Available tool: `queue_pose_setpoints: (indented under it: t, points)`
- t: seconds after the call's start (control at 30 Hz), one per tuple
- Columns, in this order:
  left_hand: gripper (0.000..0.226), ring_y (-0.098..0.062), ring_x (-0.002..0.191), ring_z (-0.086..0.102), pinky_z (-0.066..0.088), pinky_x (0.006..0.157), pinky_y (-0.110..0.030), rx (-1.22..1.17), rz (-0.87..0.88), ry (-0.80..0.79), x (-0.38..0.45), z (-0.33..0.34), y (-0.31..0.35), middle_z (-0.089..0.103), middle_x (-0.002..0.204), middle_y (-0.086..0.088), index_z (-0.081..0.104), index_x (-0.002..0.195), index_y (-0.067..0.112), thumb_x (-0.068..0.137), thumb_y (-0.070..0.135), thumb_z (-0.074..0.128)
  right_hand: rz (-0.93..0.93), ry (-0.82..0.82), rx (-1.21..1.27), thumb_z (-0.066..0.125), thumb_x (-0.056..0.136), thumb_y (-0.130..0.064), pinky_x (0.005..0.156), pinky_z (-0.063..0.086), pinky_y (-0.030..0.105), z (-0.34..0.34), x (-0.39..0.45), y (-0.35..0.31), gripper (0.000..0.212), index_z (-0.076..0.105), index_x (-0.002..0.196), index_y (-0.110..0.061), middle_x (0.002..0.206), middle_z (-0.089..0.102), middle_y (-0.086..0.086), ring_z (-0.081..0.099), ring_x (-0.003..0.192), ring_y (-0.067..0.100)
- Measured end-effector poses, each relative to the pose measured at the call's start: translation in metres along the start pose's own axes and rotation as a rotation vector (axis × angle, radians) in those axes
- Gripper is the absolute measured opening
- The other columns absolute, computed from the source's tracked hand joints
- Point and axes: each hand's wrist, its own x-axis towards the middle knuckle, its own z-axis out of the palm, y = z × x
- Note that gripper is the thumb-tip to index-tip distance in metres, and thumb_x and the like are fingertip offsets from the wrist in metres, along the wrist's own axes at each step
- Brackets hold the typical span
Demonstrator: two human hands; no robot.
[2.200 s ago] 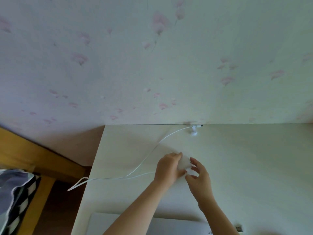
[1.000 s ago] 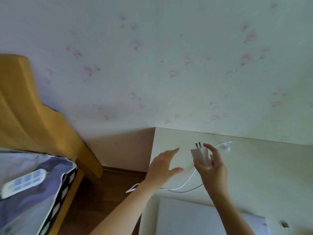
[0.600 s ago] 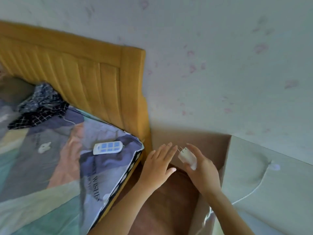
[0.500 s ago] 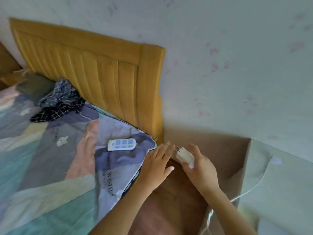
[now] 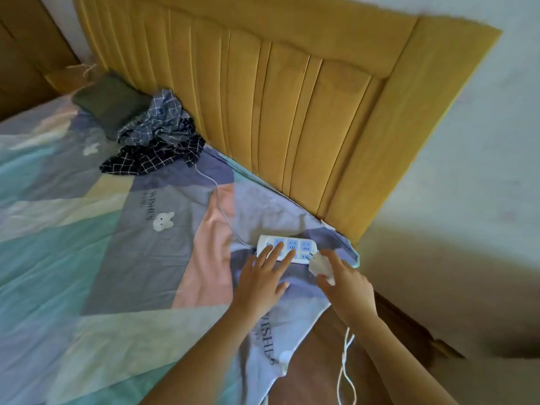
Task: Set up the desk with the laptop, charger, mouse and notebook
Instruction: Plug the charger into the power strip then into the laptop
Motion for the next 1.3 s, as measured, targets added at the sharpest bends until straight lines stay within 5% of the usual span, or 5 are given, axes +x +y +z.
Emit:
queue_pose_setpoints:
  t: [0.3, 0.47, 0.83, 1.03, 1.3]
  points:
    - [0.079, -0.03, 0.125, 0.053, 0.048, 0.095, -0.046, 0.035, 0.139, -0.031, 0.078, 0.123, -0.054, 0.055, 0.139, -0.006, 0.052, 0.137, 0.032, 0.065, 0.049, 0.079, 0.209, -0.182, -0.176, 0.04, 0.097, -0.025, 0.079, 0.046, 0.036, 0.125, 0.091, 0.033, 0.04, 0.037, 0.137, -0.028, 0.119, 0.054, 0.013, 0.059, 0.104, 0.033]
    - [0.081, -0.041, 0.135, 0.04, 0.036, 0.101, -0.063, 0.045, 0.162, 0.009, 0.092, 0.164, -0.057, 0.042, 0.15, -0.008, 0.044, 0.141, 0.035, 0.069, 0.054, 0.075, 0.247, -0.042, -0.167, 0.044, 0.095, -0.022, 0.072, 0.048, 0.037, 0.148, 0.101, 0.039, 0.028, 0.049, 0.123, -0.018, 0.108, 0.062, 0.012, 0.064, 0.092, 0.031]
    - [0.082, -0.045, 0.133, 0.04, 0.037, 0.092, -0.071, 0.037, 0.161, 0.087, 0.096, 0.189, -0.066, 0.036, 0.153, -0.006, 0.035, 0.144, 0.04, 0.072, 0.062, 0.067, 0.263, -0.134, -0.492, 0.041, 0.098, -0.024, 0.06, 0.041, 0.03, 0.153, 0.124, 0.019, 0.028, 0.048, 0.123, -0.015, 0.11, 0.058, 0.01, 0.064, 0.095, 0.027]
    - [0.075, -0.044, 0.136, 0.034, 0.034, 0.095, -0.07, 0.057, 0.172, 0.104, 0.097, 0.198, -0.07, 0.031, 0.155, -0.004, 0.031, 0.146, 0.039, 0.079, 0.06, 0.056, 0.321, -0.258, -0.452, 0.043, 0.095, -0.017, 0.066, 0.047, 0.03, 0.169, 0.151, 0.022, 0.028, 0.051, 0.12, -0.009, 0.114, 0.052, 0.012, 0.06, 0.101, 0.027]
    - [0.082, -0.045, 0.137, 0.028, 0.036, 0.094, -0.071, 0.083, 0.152, 0.044, 0.097, 0.194, -0.068, 0.026, 0.155, -0.005, 0.026, 0.148, 0.037, 0.078, 0.063, 0.057, 0.35, -0.14, -0.426, 0.055, 0.091, -0.014, 0.06, 0.05, 0.026, 0.181, 0.142, 0.013, 0.031, 0.046, 0.12, -0.005, 0.113, 0.051, 0.012, 0.067, 0.086, 0.023]
